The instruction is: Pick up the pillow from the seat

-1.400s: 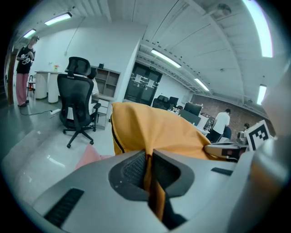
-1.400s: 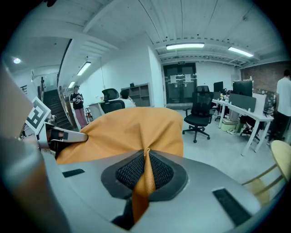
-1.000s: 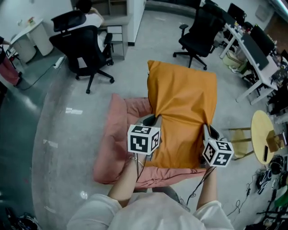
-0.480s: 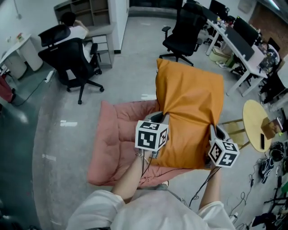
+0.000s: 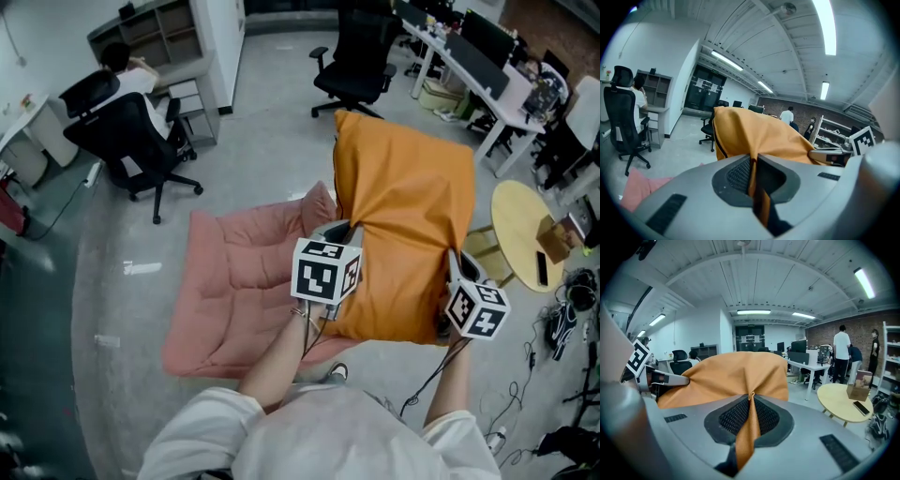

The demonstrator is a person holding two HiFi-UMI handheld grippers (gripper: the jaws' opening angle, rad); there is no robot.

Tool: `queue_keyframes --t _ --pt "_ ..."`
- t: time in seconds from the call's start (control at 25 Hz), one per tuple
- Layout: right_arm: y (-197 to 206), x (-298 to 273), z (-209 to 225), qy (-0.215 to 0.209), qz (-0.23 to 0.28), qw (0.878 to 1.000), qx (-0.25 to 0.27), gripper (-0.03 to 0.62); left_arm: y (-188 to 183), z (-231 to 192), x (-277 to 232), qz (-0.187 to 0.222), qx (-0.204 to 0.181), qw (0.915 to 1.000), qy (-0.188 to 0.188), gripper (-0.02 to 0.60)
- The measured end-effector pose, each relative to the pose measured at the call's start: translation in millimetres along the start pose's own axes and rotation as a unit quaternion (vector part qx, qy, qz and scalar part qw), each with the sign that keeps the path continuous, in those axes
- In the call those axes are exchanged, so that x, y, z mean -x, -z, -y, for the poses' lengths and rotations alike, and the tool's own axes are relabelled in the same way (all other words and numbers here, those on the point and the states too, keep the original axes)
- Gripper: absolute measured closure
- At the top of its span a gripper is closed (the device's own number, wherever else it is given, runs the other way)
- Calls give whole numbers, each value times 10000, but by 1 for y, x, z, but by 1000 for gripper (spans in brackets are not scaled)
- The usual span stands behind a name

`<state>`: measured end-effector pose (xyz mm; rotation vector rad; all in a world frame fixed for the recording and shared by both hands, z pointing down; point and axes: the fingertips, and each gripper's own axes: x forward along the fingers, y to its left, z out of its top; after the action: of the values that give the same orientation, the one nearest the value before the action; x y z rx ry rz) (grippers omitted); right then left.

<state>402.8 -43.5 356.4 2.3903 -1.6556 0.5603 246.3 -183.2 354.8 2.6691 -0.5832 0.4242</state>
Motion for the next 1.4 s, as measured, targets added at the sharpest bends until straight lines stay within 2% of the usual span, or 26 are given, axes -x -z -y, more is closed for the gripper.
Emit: queue_keyframes --t 0.2,0.44,1.4 --pt "5 15 32 112 62 9999 -112 554 5 32 -17 -78 -108 9999 79 557" --pt "18 19 46 133 43 9996 -247 554 13 43 -24 -150 -174 9997 67 557" --pt "25 25 43 240 103 9991 -340 556 12 44 -16 -112 -270 9995 115 561"
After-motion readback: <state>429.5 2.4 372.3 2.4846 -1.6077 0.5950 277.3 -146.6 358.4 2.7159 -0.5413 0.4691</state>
